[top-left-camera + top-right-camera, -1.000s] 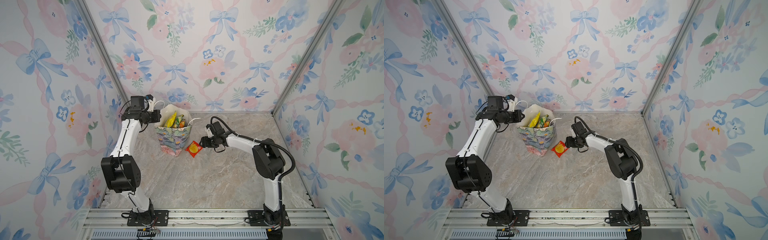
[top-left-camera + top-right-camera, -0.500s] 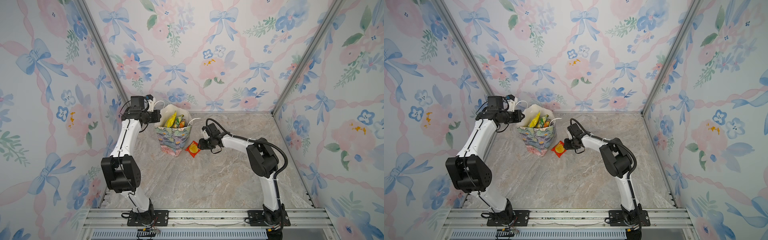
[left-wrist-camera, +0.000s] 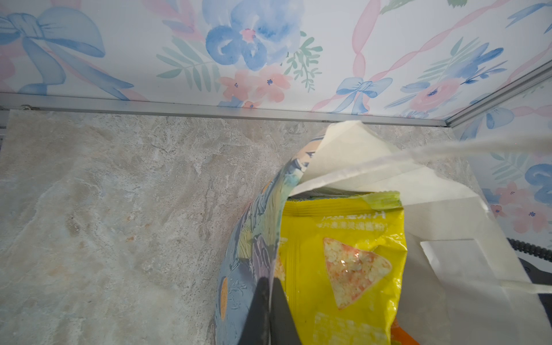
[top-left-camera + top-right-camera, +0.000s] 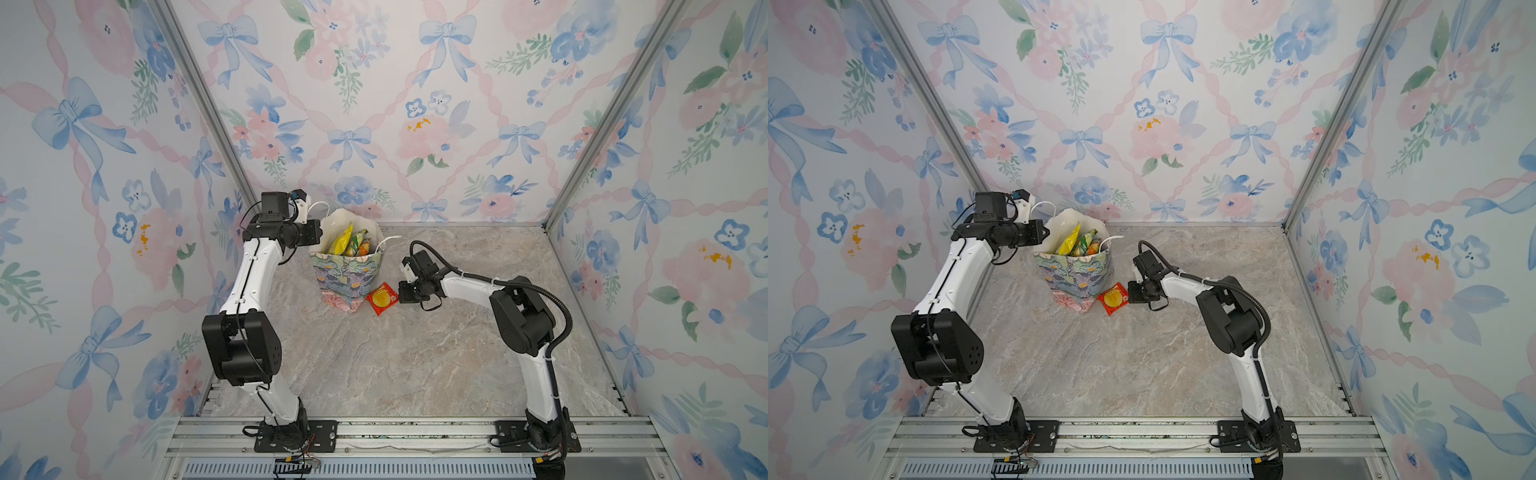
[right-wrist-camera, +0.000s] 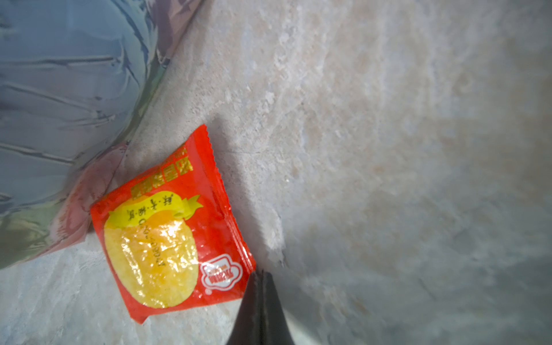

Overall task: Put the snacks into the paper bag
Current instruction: 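Close the right gripper on the edge of the red packet, then lift the red packet and carry it over the gift bag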

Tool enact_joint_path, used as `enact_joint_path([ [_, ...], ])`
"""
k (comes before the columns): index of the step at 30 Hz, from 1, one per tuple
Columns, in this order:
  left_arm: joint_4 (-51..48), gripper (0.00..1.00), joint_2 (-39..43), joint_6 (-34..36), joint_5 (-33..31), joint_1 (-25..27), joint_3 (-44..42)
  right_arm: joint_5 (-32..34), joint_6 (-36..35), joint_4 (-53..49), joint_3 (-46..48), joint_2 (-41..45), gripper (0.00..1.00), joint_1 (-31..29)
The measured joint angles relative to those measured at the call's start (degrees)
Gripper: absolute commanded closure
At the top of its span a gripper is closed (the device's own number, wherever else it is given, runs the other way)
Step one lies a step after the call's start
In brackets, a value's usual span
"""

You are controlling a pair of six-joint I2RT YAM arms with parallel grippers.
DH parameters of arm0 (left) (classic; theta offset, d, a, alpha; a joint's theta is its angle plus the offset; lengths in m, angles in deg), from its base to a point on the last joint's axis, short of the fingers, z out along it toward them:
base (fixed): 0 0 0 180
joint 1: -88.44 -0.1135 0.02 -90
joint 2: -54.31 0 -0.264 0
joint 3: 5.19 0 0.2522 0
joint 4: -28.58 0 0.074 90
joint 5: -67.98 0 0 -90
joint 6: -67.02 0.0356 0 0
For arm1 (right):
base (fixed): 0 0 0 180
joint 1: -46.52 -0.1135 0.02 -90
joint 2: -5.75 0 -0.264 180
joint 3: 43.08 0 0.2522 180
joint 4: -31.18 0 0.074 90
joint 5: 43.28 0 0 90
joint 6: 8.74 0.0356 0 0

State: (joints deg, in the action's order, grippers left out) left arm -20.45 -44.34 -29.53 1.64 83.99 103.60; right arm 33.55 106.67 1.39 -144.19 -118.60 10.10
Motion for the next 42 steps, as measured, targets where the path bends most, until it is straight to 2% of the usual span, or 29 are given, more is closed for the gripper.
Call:
enact_joint_path([
  [4,0.0,1.0,0.0,0.0,0.0,0.0,0.0,0.1,0.0,0.1,3.1,3.2,1.0,0.3],
  [10,0.0,1.0,0.0,0.0,0.0,0.0,0.0,0.5,0.0,0.0,6.7,12.3,1.0,0.4],
  [20,0.0,1.0,0.0,0.0,0.0,0.0,0.0,2.6,-0.5,-1.5,7.1,24.2,1.0,0.3],
  [33,0.0,1.0,0.0,-0.2,0.3,0.0,0.0,6.2,-3.6,-9.4,0.8,31.2,1.0,-0.5],
  [42,0.0,1.0,0.0,-0.2,0.4,0.0,0.0,9.0,-6.6,-15.0,-9.3,32.9,1.0,-2.3],
])
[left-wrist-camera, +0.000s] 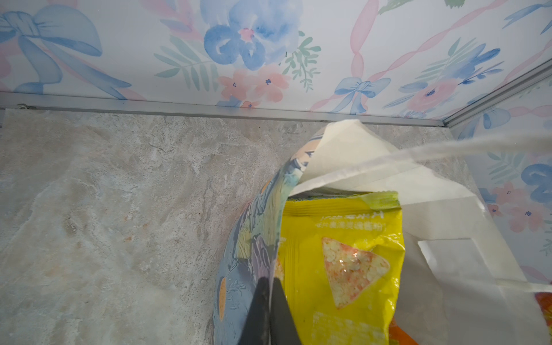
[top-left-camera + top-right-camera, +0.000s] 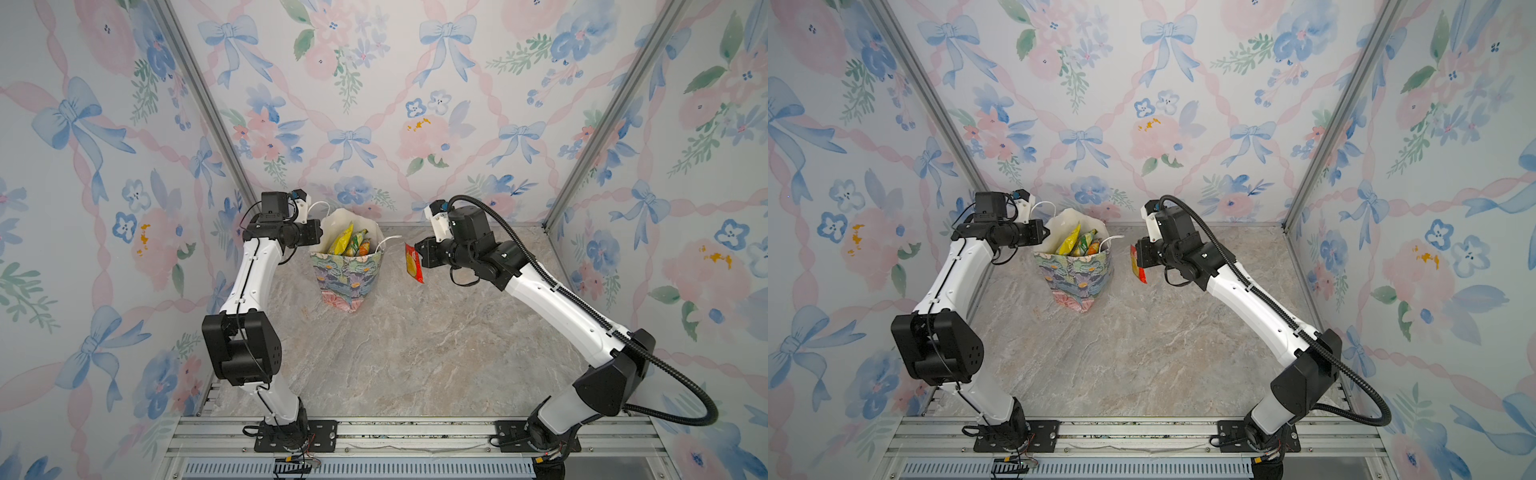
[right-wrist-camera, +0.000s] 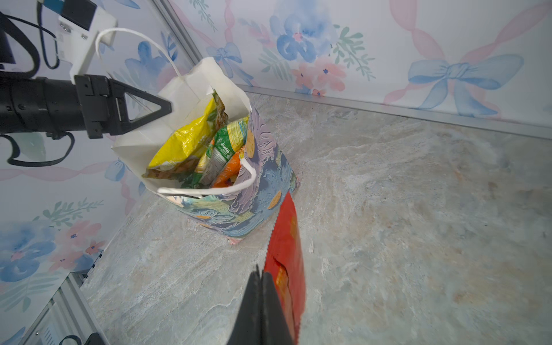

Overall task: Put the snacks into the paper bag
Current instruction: 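Lift the red packet and carry it over the gift bag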

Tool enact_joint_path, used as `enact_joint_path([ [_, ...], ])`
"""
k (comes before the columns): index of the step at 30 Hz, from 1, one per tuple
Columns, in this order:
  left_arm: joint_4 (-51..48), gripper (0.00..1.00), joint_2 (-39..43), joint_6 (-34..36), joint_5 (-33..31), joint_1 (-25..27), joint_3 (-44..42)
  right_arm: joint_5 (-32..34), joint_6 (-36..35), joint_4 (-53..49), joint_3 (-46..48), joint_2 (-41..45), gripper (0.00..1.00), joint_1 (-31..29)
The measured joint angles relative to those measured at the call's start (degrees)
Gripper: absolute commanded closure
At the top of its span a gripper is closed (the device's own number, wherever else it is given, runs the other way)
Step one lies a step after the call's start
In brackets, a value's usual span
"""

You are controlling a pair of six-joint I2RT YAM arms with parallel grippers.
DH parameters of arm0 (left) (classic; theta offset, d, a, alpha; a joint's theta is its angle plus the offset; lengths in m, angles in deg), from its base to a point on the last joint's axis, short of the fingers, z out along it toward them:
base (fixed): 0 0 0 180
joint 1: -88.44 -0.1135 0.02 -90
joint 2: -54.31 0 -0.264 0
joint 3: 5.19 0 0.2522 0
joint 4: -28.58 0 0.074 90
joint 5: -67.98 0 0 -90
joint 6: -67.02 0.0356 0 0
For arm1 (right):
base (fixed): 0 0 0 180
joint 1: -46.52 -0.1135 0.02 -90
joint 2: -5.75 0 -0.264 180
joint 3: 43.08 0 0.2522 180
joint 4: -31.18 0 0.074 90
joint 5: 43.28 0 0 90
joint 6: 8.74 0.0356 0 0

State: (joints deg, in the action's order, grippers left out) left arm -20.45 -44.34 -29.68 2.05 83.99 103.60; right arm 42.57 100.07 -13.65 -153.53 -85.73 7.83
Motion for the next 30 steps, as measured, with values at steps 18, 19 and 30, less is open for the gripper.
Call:
enact_joint_path([
  [18,0.0,1.0,0.0,0.0,0.0,0.0,0.0,3.1,-6.6,-10.5,-30.4,-4.7,1.0,-2.3],
  [19,0.0,1.0,0.0,0.0,0.0,0.0,0.0,3.1,-6.9,-10.9,-32.2,-5.8,1.0,-2.3],
  [30,0.0,1.0,0.0,0.0,0.0,0.0,0.0,1.6,-7.3,-15.1,-52.4,-22.3,1.0,-3.1],
])
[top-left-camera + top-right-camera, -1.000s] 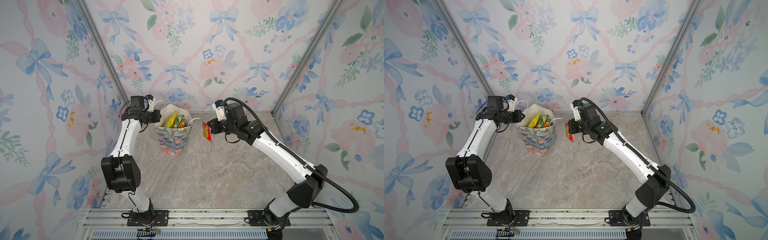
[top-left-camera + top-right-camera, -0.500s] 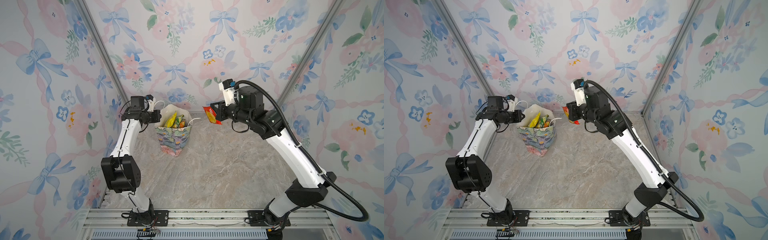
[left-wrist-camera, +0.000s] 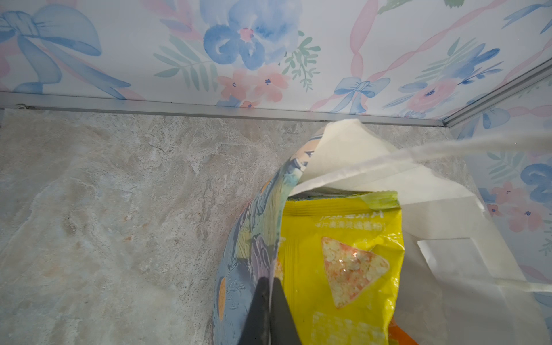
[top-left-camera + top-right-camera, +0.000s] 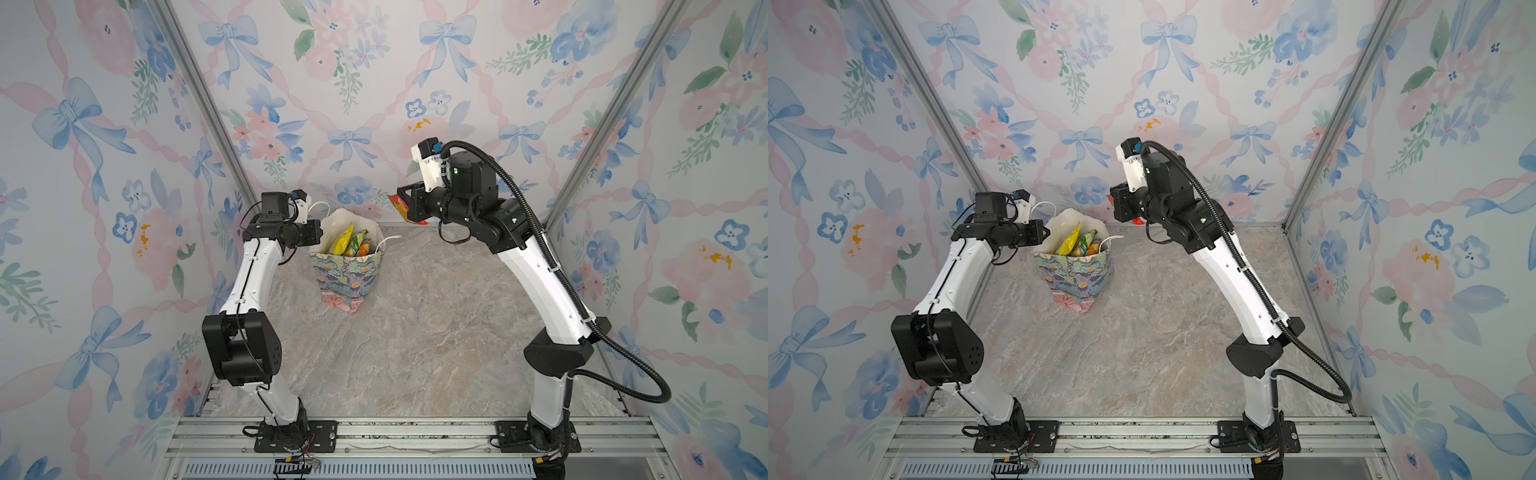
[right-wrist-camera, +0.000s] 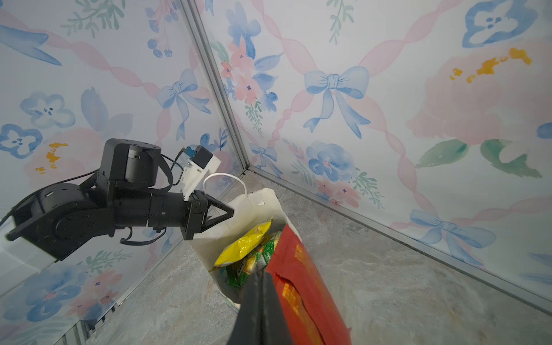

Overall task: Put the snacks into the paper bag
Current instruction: 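Lift the red packet and carry it over the gift bag, then lower the red packet into the gift bag and open the right gripper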

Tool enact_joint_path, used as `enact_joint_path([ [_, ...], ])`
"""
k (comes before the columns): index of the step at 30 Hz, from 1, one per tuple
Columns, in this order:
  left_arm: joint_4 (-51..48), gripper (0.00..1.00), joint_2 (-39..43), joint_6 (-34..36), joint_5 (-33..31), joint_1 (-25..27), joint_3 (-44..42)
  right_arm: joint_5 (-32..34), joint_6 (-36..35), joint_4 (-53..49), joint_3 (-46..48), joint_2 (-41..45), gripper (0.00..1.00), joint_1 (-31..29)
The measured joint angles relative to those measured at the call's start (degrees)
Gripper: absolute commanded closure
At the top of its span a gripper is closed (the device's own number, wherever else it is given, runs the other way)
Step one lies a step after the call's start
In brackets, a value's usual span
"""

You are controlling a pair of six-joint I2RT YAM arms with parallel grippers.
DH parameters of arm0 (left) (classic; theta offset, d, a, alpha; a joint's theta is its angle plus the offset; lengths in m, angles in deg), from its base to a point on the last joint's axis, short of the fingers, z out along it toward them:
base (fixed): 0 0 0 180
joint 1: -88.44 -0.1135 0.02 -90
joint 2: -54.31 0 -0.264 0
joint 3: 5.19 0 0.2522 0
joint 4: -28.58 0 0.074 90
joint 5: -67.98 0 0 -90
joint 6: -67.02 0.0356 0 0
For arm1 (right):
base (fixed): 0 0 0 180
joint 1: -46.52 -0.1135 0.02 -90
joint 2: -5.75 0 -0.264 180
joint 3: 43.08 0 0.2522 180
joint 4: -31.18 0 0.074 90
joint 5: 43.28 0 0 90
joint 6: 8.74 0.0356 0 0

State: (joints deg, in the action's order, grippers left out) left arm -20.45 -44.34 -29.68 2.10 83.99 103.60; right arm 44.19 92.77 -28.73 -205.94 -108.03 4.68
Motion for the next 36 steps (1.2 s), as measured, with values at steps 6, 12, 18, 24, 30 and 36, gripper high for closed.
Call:
enact_joint_path([
  [6,0.0,1.0,0.0,0.0,0.0,0.0,0.0,-0.4,0.9,1.2,-3.9,-4.9,1.0,0.0],
  [12,0.0,1.0,0.0,0.0,0.0,0.0,0.0,-2.1,3.3,4.9,-4.9,-8.7,1.0,-0.5],
  [18,0.0,1.0,0.0,0.0,0.0,0.0,0.0,-4.3,5.7,5.8,-5.8,-13.3,1.0,-0.7],
  [24,0.0,1.0,0.0,0.0,0.2,0.0,0.0,-5.3,6.4,5.7,-5.0,-13.8,0.97,-0.7],
  [30,0.0,1.0,0.0,0.0,0.2,0.0,0.0,-5.6,5.9,5.4,-1.2,-12.3,0.81,-0.7],
  [36,0.0,1.0,0.0,0.0,0.2,0.0,0.0,-4.1,3.9,7.9,17.5,0.7,0.58,-0.4],
])
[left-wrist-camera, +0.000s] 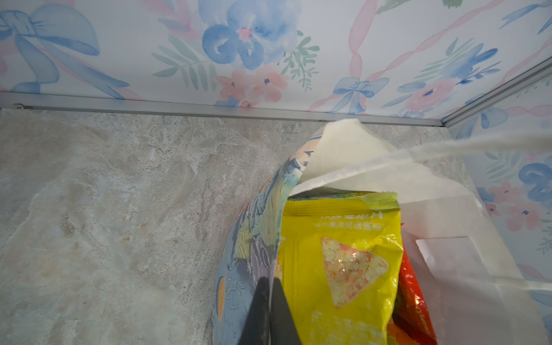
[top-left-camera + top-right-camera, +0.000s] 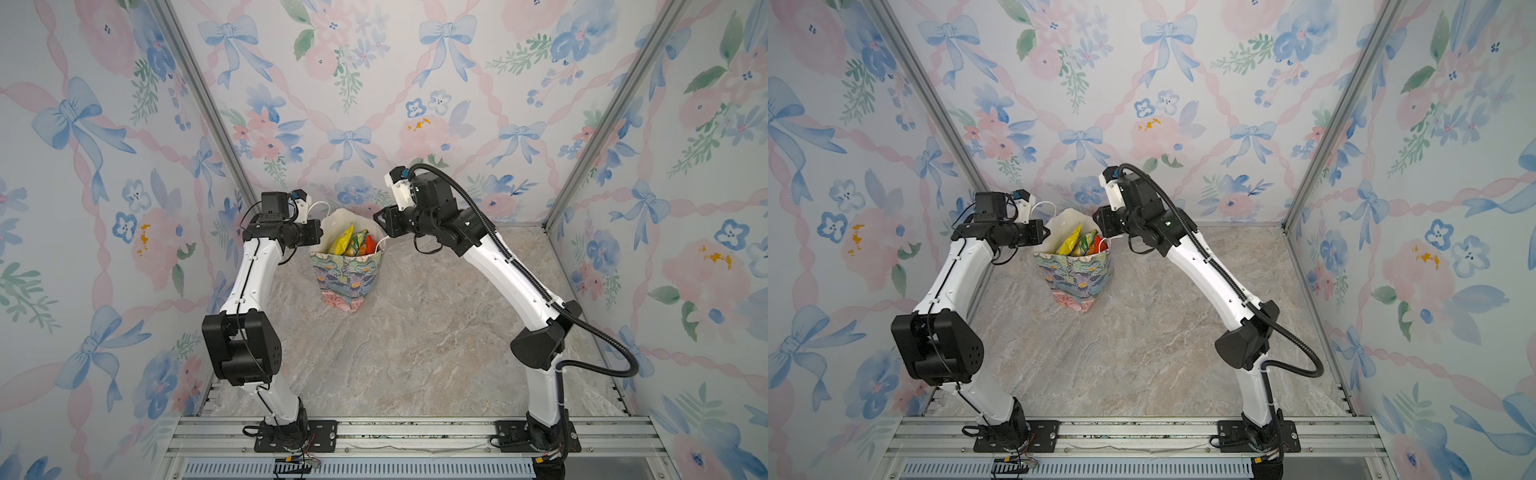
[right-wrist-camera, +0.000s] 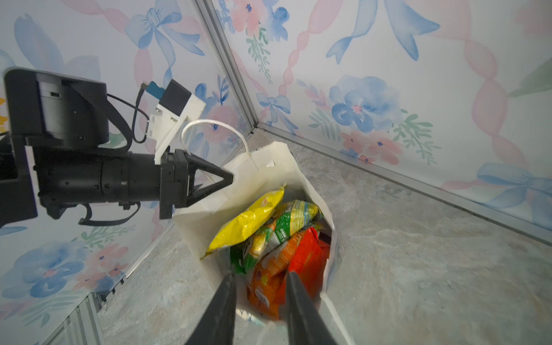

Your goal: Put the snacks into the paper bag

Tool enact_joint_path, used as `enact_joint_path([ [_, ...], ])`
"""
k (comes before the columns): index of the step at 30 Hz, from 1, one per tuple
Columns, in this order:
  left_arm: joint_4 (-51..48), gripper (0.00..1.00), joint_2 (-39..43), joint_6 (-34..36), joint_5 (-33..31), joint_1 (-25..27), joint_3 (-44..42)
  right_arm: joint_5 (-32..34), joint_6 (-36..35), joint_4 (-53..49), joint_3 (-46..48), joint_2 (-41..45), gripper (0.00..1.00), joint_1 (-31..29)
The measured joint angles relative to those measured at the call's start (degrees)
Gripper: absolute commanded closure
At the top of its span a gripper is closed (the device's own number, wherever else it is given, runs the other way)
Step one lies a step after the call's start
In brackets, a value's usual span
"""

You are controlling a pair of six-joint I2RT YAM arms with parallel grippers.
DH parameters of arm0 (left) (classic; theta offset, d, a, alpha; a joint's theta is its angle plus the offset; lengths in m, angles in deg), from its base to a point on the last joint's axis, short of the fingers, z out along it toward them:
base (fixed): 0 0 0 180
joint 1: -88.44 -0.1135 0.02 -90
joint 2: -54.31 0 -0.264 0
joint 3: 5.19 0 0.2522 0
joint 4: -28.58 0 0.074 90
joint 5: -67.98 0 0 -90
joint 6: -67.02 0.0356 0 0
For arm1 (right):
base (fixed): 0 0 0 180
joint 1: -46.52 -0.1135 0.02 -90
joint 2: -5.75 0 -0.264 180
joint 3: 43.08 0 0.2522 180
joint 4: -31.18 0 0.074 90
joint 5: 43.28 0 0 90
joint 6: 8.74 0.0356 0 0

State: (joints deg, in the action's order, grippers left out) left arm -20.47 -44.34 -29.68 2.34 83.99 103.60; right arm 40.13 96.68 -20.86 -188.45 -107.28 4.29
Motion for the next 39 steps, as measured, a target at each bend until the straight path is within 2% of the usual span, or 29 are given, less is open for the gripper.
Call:
enact_joint_path([
  [7,0.0,1.0,0.0,0.0,0.0,0.0,0.0,1.4,1.4,11.0,28.0,21.5,0.22,4.5],
  [10,0.0,0.91,0.0,0.0,0.0,0.0,0.0,2.6,2.5,15.0,38.7,28.2,0.07,7.7],
  [12,0.0,0.84,0.0,0.0,-0.1,0.0,0.0,3.6,3.1,16.7,44.7,31.1,0.03,9.3],
  [18,-0.7,0.54,0.0,-0.3,-0.1,0.0,0.0,5.7,4.6,17.6,56.8,34.9,0.01,11.5],
  [22,-0.9,0.27,0.0,-0.2,-0.3,0.1,0.0,6.8,5.2,17.5,60.2,37.3,0.03,12.4],
  [26,-0.9,0.08,0.0,-0.1,-0.7,0.7,0.0,7.6,5.2,17.8,60.7,40.2,0.03,14.2],
  [30,-0.9,0.02,0.0,1.0,-1.4,1.9,0.0,8.0,5.2,18.5,60.7,42.4,0.03,15.6],
  [39,-0.9,0.02,0.1,2.1,-4.7,4.5,0.0,8.0,4.7,18.9,61.6,44.2,0.03,17.9],
])
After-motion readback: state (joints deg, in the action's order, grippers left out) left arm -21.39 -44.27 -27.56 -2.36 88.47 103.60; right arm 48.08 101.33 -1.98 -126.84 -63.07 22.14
